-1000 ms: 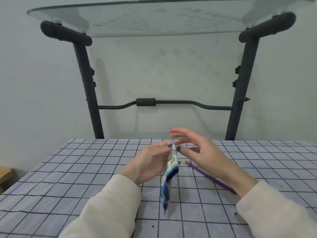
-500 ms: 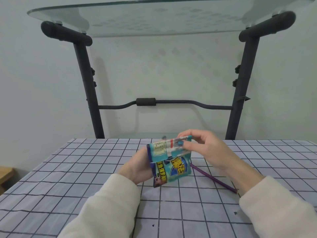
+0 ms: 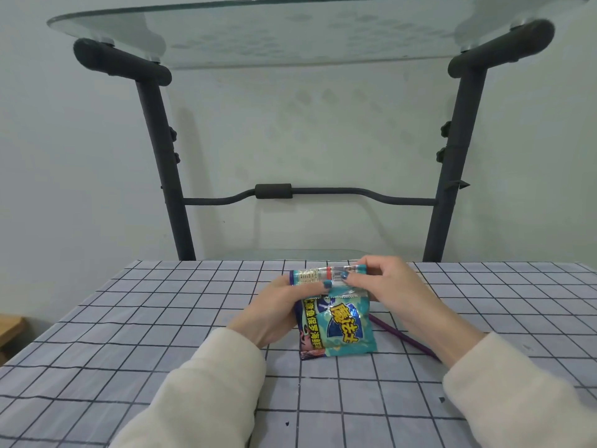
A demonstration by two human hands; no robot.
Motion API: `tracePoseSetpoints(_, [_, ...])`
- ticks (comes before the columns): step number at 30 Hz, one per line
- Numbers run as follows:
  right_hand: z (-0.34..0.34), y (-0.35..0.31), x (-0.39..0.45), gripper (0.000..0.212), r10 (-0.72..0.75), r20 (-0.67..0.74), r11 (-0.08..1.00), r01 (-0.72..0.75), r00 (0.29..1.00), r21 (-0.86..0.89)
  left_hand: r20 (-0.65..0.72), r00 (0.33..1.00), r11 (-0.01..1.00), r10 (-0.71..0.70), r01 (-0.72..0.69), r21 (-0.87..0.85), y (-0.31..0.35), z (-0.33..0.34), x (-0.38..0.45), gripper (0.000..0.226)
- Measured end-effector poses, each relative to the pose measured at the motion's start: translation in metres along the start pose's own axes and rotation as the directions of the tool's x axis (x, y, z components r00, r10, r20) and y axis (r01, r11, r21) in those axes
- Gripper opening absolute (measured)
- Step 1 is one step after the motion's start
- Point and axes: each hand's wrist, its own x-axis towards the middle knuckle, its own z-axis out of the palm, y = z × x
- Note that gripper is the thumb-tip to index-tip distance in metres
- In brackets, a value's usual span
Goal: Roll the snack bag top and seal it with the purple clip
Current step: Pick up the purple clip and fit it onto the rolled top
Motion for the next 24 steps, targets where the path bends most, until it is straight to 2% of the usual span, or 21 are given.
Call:
tracePoseSetpoints(7, [-0.001, 0.019, 0.009, 0.017, 0.007, -0.011, 1.000, -0.008, 1.000, -0.020, -0.142, 0.989, 0.999, -0.046, 0.048, 0.006, -0.002, -0.005, 0.003, 0.020])
tracePoseSetpoints(10, [-0.005, 0.030, 0.013, 0.020, -0.044, -0.105, 0.977, 0.021, 0.993, -0.213, -0.215, 0.975, 0.999, -0.050, 0.045, -0.025, -0.002, -0.012, 0.004, 0.014])
tracePoseSetpoints(12, [-0.006, 0.037, 0.015, 0.016, -0.084, -0.133, 0.928, 0.029, 0.988, -0.372, -0.253, 0.966, 0.998, -0.061, 0.054, -0.036, -0.002, -0.016, 0.004, 0.018])
tracePoseSetpoints(15, [-0.003, 0.045, 0.011, 0.020, -0.054, -0.056, 0.845, 0.015, 0.997, -0.535, -0.296, 0.952, 0.997, -0.077, 0.071, -0.029, -0.002, -0.019, 0.004, 0.027])
tracePoseSetpoints(18, [0.002, 0.051, 0.008, 0.022, -0.042, -0.006, 0.727, 0.026, 0.999, -0.686, -0.299, 0.951, 0.997, -0.077, 0.073, -0.026, -0.005, -0.019, 0.006, 0.025])
tracePoseSetpoints(20, [0.005, 0.052, 0.008, 0.017, -0.061, -0.007, 0.687, 0.037, 0.998, -0.726, -0.297, 0.952, 0.997, -0.078, 0.073, -0.027, -0.007, -0.020, 0.007, 0.022])
tracePoseSetpoints(24, [0.006, 0.053, 0.009, 0.012, -0.057, -0.022, 0.696, 0.024, 0.998, -0.717, -0.299, 0.951, 0.997, -0.080, 0.077, -0.024, -0.008, -0.022, 0.008, 0.019])
